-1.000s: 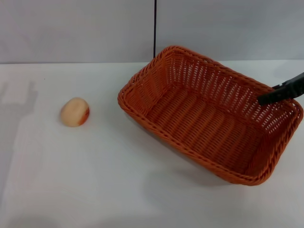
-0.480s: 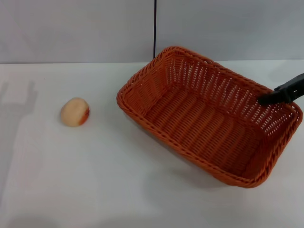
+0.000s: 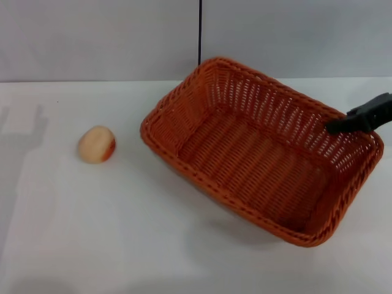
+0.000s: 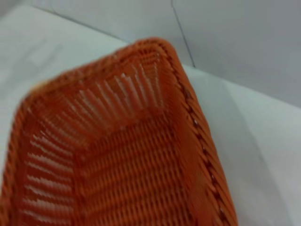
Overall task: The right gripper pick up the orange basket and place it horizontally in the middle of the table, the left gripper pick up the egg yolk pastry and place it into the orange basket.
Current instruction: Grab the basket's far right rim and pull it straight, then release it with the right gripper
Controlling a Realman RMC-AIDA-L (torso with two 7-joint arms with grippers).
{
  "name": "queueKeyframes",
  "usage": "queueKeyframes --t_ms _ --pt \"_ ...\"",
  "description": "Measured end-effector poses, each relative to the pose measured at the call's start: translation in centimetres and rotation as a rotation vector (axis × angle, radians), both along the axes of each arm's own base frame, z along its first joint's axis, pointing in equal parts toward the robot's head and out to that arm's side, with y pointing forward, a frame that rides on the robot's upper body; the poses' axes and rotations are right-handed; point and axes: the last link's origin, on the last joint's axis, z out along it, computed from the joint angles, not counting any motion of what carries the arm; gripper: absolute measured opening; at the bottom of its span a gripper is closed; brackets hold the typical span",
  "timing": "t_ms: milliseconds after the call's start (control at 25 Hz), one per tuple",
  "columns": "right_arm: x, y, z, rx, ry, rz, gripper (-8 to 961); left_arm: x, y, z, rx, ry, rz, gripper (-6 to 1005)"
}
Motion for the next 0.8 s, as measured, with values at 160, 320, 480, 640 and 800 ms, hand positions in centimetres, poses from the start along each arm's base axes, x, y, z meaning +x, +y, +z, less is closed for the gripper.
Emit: queueKeyframes --t_ms 160,320,480,640,800 --pt "-0.5 -0.4 0.9 0.015 0.062 0.030 155 0.0 0.0 0.0 0.001 0.000 -0.001 723" --pt "-1.2 -1.1 2.1 0.030 0.130 0.069 155 0.0 0.0 0.0 0.002 0.000 -0.002 723" --pt "-1.6 -1.6 3.1 0.039 0.185 0.098 155 0.1 0.0 0.0 0.003 0.002 -0.004 723" --pt "-1.7 -1.9 3.7 0.041 0.218 0.123 155 0.2 0.1 0.0 0.005 0.003 -0.006 723" --pt "-2.0 -2.4 4.3 0.033 0.256 0.166 156 0.2 0.1 0.0 0.005 0.004 -0.007 723"
